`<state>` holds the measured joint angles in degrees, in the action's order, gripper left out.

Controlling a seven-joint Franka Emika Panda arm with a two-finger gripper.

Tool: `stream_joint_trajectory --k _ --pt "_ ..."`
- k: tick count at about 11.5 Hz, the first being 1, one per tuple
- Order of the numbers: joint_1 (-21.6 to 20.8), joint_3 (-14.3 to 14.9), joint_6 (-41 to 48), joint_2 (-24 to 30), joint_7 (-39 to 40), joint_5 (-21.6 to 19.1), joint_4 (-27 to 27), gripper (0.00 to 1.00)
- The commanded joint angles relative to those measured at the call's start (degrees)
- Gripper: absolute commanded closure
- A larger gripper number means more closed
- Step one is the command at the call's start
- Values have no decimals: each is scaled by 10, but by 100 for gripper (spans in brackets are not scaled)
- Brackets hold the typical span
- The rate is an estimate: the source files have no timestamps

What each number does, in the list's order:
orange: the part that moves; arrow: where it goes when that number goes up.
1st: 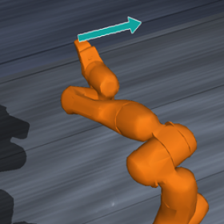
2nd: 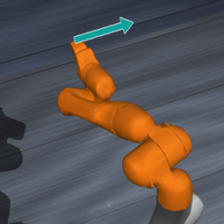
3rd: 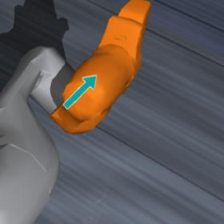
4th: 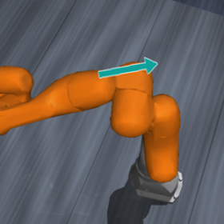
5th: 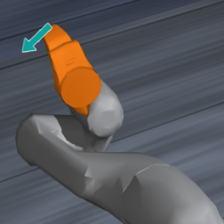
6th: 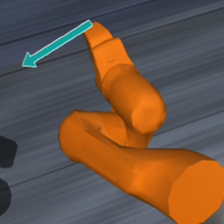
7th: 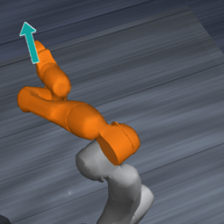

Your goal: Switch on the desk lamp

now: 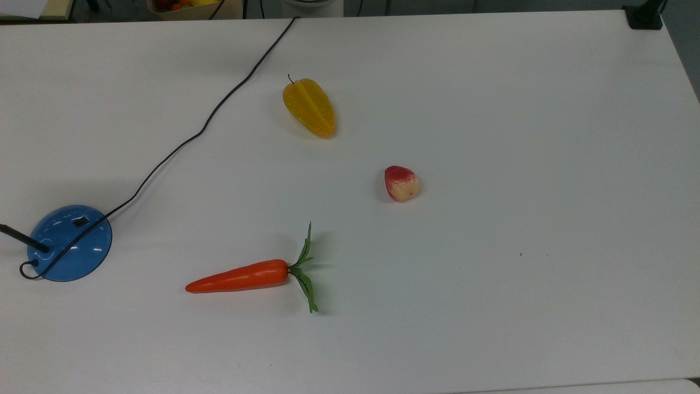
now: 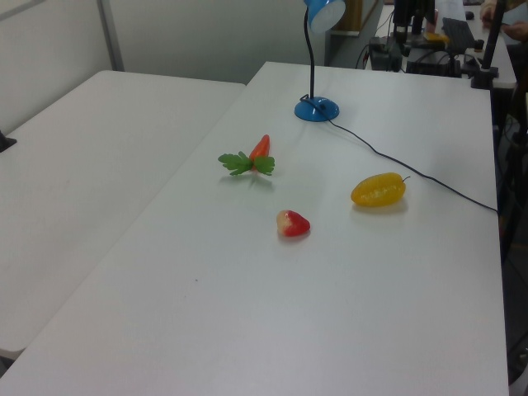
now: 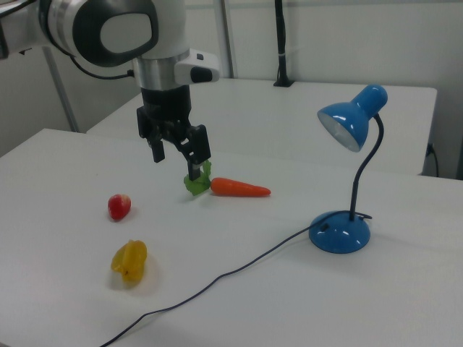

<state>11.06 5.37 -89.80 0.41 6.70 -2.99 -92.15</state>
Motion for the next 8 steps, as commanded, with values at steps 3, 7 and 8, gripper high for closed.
stream_joint_trajectory --k 3,7,8 --pt "-7 1 -46 26 7 -6 -44 7" --pt "-8 1 -55 23 9 -22 -46 72" --pt "-8 1 -65 23 8 -23 -52 84"
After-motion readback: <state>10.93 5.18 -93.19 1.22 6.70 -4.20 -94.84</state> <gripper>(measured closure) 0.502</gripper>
